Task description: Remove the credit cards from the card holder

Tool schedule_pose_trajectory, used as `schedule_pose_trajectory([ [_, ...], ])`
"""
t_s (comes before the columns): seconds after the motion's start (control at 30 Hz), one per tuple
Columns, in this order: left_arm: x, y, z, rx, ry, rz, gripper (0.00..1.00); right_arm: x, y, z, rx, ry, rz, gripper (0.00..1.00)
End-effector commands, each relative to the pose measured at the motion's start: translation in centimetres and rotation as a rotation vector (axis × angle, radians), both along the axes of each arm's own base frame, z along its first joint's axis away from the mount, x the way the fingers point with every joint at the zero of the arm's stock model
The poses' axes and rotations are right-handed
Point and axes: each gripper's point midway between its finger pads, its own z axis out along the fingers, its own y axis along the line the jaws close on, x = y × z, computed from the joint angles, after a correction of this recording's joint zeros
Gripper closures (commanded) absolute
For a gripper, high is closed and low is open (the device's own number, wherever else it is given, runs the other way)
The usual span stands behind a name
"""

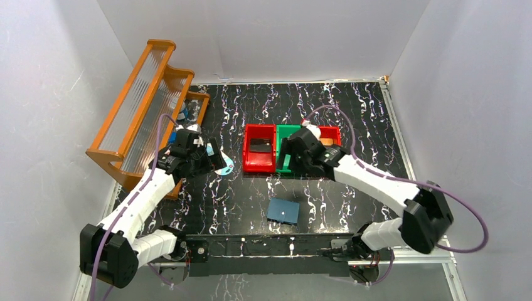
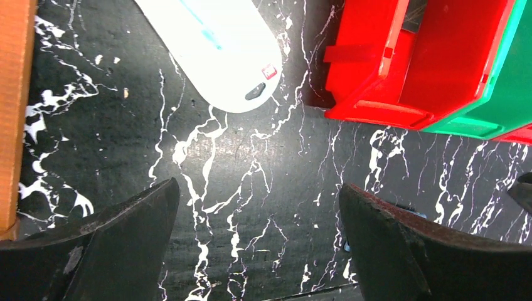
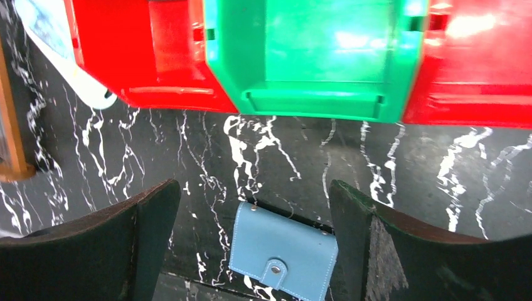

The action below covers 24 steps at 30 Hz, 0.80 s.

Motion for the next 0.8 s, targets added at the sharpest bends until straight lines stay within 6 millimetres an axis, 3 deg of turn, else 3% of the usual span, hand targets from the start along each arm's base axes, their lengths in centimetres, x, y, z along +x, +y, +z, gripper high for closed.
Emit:
schedule_pose_trajectory([
  [0.0, 0.0, 1.7, 1.1, 0.047, -0.046, 0.078, 0.02, 1.2, 4.4, 1.2, 0.042, 0.001, 0.186, 0.03],
  [0.07, -0.2, 2.2, 1.5, 0.056, -0.064, 0.090, 0.02, 2.1, 4.6, 0.4, 0.001, 0.018, 0.175, 0.03],
  [0.27, -0.6, 2.9, 1.8, 0.085, -0.092, 0.083, 0.02, 5.7, 4.7, 0.6, -0.076, -0.006, 0.169, 0.02],
  [0.43, -0.6, 3.6, 2.4, 0.095, -0.126, 0.126, 0.02, 8.0, 5.2, -1.3, -0.082, 0.051, 0.199, 0.02],
  [0.53, -0.4, 3.5, 2.9, 0.080, -0.159, 0.127, 0.02, 8.9, 5.9, -2.5, -0.092, 0.090, 0.218, 0.02],
  [0.77, -0.5, 2.7, 2.6, 0.043, -0.165, 0.102, 0.02, 9.8, 8.4, -2.8, -0.032, 0.139, 0.292, 0.06],
])
